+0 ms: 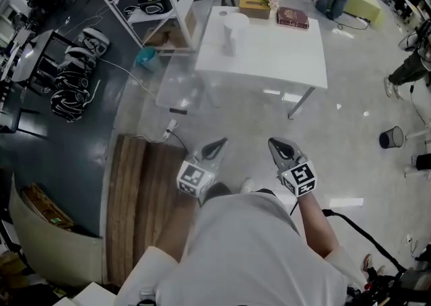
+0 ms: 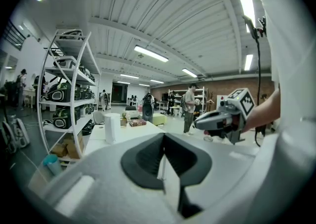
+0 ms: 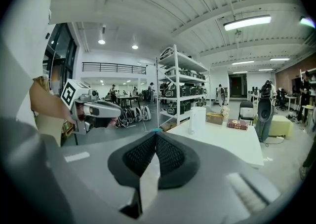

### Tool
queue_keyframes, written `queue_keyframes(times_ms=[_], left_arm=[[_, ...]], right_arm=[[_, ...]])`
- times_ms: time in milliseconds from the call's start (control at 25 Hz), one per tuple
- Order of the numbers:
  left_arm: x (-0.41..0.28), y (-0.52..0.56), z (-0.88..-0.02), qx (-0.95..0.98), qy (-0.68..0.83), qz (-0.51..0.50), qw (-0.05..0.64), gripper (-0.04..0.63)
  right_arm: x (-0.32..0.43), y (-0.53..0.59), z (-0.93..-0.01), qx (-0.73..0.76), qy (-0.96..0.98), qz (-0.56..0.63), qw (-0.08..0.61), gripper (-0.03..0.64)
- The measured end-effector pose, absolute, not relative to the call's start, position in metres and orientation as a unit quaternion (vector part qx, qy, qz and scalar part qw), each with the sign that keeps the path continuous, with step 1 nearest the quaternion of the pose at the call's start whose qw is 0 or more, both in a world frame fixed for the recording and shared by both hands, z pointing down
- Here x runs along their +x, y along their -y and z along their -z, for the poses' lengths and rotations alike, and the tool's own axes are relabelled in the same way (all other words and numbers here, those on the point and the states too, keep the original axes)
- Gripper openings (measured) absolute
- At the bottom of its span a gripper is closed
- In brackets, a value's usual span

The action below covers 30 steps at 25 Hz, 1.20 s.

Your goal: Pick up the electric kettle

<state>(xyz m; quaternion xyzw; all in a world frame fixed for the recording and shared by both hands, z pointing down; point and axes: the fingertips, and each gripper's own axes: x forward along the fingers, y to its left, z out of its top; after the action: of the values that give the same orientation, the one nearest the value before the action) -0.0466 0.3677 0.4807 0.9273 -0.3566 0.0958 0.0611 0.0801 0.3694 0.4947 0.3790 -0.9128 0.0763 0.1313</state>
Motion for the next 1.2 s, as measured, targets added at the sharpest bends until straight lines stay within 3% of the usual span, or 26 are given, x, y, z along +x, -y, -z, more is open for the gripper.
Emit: queue_keyframes(times_ms=[1200], left_arm=[[-0.077,-0.266,-0.482,0.942,0.315,-0.098,0.066,0.002]], right_arm=[[0.039,-0.278,-0.493,0.411,0.897,-0.093,0.133,0.005]])
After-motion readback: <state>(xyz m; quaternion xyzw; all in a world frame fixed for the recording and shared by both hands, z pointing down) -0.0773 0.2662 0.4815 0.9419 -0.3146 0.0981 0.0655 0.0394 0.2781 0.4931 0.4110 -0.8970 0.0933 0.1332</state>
